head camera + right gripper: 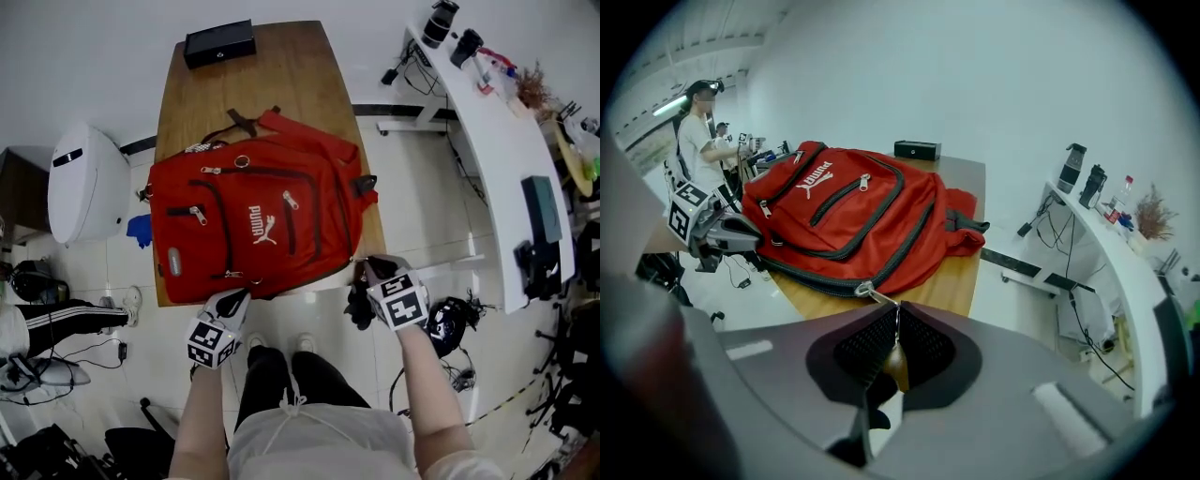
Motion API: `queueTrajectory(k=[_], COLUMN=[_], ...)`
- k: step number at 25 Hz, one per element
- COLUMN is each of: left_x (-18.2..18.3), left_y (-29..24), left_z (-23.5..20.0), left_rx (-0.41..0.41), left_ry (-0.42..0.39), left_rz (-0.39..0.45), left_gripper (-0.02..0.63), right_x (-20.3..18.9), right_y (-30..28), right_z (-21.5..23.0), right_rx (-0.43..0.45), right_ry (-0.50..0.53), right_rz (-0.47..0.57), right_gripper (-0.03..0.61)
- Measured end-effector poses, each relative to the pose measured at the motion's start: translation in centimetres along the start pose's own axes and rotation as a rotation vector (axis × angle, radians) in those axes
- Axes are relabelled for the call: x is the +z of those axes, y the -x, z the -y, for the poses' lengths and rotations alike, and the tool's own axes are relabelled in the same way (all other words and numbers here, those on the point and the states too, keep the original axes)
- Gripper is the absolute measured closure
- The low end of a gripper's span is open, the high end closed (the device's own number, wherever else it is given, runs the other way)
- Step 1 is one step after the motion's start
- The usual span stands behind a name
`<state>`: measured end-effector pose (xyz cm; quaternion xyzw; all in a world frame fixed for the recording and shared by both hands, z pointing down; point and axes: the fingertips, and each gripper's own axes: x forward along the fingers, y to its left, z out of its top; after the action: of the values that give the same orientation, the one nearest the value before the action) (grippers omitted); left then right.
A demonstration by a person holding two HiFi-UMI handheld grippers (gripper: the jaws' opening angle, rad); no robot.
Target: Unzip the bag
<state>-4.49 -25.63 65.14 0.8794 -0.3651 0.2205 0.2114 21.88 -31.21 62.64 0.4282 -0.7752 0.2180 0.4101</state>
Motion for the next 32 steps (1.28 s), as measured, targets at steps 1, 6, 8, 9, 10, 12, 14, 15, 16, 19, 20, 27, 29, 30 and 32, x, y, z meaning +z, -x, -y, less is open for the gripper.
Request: queueTrajectory(k=[1, 6, 8, 9, 10, 12, 14, 15, 16, 19, 20, 27, 29, 30, 32], left_x=[-0.1, 0.1, 0.1, 0.1, 0.1, 0.1, 0.5, 1.0, 1.7, 5.6, 7.1, 13.1, 13.6, 13.6, 13.1], left_y=[0.0, 0.0, 0.0, -0.1, 0.0, 0.1, 0.4, 0.7, 1.2, 3.5, 4.4, 11.5, 13.8, 15.1, 17.8], left_z=[0.0, 0.1, 0.1, 0.1, 0.1, -0.1, -0.3, -0.3, -0.2, 0.3, 0.6, 6.5, 8.2, 9.1, 11.1], left_rx=[0.002, 0.009, 0.014, 0.017, 0.018, 0.011, -0.005, -0.007, -0.002, 0.040, 0.052, 0.068, 0.072, 0.075, 0.075], left_ry=[-0.005, -0.007, -0.008, -0.005, 0.003, 0.048, 0.110, 0.126, 0.127, 0.099, 0.088, -0.048, -0.068, -0.077, -0.096], left_rz=[-0.002, 0.008, 0.011, 0.013, 0.015, 0.028, 0.044, 0.053, 0.067, 0.173, 0.217, 0.392, 0.437, 0.458, 0.492], left_gripper=[0.607, 0.607, 0.607, 0.607, 0.607, 0.607, 0.607, 0.607, 0.607, 0.607, 0.607, 0.607, 0.607, 0.607, 0.607], right_x=[0.2, 1.3, 1.5, 1.6, 1.7, 1.7, 2.0, 2.1, 2.3, 3.7, 4.3, 6.8, 6.5, 6.2, 5.1], right_y=[-0.1, -0.7, -0.9, -1.0, -1.1, -1.1, -0.5, 0.1, 1.0, 4.7, 6.0, 14.7, 16.6, 17.4, 19.1], right_z=[0.4, 1.9, 2.1, 2.2, 2.1, 1.9, 2.0, 2.2, 2.5, 3.5, 3.5, -1.2, -3.6, -5.0, -8.0], right_rx=[-0.010, -0.037, -0.050, -0.057, -0.063, -0.067, -0.075, -0.085, -0.098, -0.114, -0.105, 0.000, 0.028, 0.037, 0.052], right_ry=[0.000, -0.010, -0.021, -0.025, -0.027, -0.020, -0.020, -0.033, -0.054, -0.107, -0.117, -0.171, -0.173, -0.167, -0.153], right_rz=[-0.001, 0.001, 0.008, 0.013, 0.020, 0.037, 0.064, 0.086, 0.118, 0.265, 0.319, 0.591, 0.634, 0.648, 0.671], right_gripper=[0.557, 0.559, 0.560, 0.560, 0.558, 0.555, 0.552, 0.533, 0.514, 0.571, 0.571, 0.571, 0.571, 0.571, 0.571])
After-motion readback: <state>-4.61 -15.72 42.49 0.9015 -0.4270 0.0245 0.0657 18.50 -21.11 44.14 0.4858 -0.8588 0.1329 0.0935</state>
